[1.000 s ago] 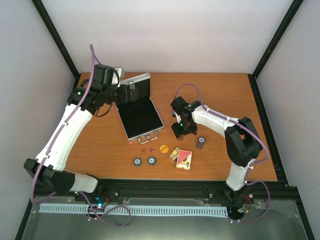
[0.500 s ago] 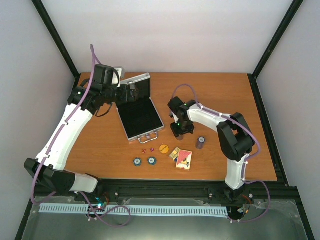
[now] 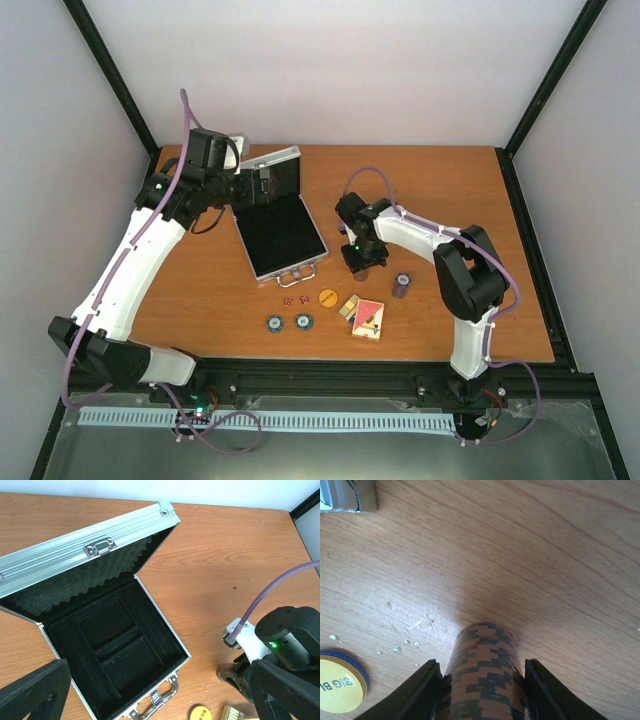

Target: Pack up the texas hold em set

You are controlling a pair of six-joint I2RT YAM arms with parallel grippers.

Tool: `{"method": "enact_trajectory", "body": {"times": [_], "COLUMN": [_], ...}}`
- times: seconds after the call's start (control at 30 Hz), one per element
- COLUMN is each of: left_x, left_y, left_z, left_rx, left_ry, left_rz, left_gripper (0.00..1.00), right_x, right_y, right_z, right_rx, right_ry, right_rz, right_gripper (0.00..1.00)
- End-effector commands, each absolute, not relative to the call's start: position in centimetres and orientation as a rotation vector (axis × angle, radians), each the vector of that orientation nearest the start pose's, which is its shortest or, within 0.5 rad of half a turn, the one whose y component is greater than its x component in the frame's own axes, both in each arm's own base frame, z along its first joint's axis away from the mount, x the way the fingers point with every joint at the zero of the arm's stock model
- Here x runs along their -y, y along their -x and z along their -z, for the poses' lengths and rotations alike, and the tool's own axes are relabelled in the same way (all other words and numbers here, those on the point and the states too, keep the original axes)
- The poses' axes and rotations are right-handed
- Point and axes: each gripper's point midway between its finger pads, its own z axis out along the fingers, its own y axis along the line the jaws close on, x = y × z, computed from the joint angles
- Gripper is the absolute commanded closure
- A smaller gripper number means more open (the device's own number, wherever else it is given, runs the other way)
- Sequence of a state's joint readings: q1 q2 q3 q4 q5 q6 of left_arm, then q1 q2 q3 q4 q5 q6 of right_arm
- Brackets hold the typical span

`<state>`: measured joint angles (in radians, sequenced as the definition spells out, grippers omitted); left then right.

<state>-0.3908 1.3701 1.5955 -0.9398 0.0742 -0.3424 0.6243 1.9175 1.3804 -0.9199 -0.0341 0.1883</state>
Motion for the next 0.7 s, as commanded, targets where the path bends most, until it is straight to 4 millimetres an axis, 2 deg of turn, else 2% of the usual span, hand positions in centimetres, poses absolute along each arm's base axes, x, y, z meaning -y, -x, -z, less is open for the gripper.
{"method": "enact_trajectory", "body": {"times": [0.0, 0.13, 0.27, 0.4, 0.5, 0.67], "left_x": [15.6, 15.4, 15.3, 15.2, 15.3, 15.9], "left_y": [-34.3, -34.1, -34.0, -33.9, -33.8, -33.9], "left_z": [-33.1, -33.2, -33.4, -33.4, -33.0, -32.1], "left_rx": [-2.303, -2.296, -2.290, -2.290, -2.295, -2.321], "left_ry": [-0.113, -0.108, -0.102, -0.095, -0.089, -0.082], "left_rz": [0.458, 0.449, 0.450, 0.451, 0.459, 0.498], "left_gripper": [0.00, 0.00, 0.00, 0.00, 0.00, 0.00], "right_x": [-23.1, -23.9, -25.5, -27.0, -28.1, -30.5], "right_y": [-30.8, -31.8, -33.6, -35.3, -36.7, -38.6], "right_z": [-6.2, -8.8, -12.9, -16.0, -17.6, -18.4], "right_rx": [-2.934, -2.874, -2.751, -2.619, -2.512, -2.387], "right_ry": [0.660, 0.643, 0.603, 0.547, 0.498, 0.452], "right_rz": [-0.123, -0.164, -0.255, -0.358, -0.427, -0.555], "right_gripper": [0.97, 0.97, 0.97, 0.97, 0.97, 0.97]}}
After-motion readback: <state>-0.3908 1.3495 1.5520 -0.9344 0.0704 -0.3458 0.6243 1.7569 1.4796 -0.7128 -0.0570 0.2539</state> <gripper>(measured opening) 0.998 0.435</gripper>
